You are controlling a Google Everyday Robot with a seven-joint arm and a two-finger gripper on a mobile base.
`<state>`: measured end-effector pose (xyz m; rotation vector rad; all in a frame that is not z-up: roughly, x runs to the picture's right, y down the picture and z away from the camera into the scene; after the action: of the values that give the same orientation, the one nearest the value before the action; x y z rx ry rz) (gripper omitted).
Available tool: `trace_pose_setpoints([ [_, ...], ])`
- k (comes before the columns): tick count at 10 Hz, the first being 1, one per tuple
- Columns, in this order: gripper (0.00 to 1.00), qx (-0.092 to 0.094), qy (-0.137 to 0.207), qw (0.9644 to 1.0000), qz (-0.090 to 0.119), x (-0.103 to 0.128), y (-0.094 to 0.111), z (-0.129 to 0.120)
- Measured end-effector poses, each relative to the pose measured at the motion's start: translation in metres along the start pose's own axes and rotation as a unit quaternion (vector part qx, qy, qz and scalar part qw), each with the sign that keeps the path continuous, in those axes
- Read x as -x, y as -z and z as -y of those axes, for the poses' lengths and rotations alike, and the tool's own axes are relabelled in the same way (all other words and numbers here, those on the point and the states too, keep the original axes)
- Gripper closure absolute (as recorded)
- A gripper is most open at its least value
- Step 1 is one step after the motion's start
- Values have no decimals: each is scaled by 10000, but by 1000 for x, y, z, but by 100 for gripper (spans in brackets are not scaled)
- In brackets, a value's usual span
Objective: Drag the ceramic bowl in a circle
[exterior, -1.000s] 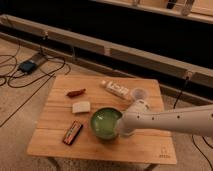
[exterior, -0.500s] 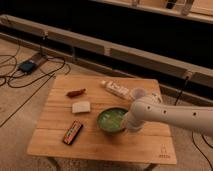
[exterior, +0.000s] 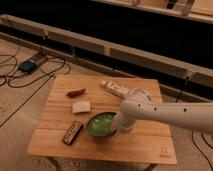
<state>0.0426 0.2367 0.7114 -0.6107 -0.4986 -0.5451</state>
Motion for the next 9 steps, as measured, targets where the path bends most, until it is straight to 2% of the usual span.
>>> trace_pose_setpoints([
  [2, 91, 110, 125, 9997, 166, 20, 0, -8],
  [4, 91, 324, -12, 9990, 293, 25, 1, -33],
  [6, 91, 551, -306, 9975, 309, 13, 4, -63],
  [7, 91, 698, -576, 9956, 262, -2, 6, -84],
  [8, 91, 753, -689, 9945, 233, -9, 6, -91],
  [9, 91, 807, -936, 9923, 110, -28, 8, -103],
])
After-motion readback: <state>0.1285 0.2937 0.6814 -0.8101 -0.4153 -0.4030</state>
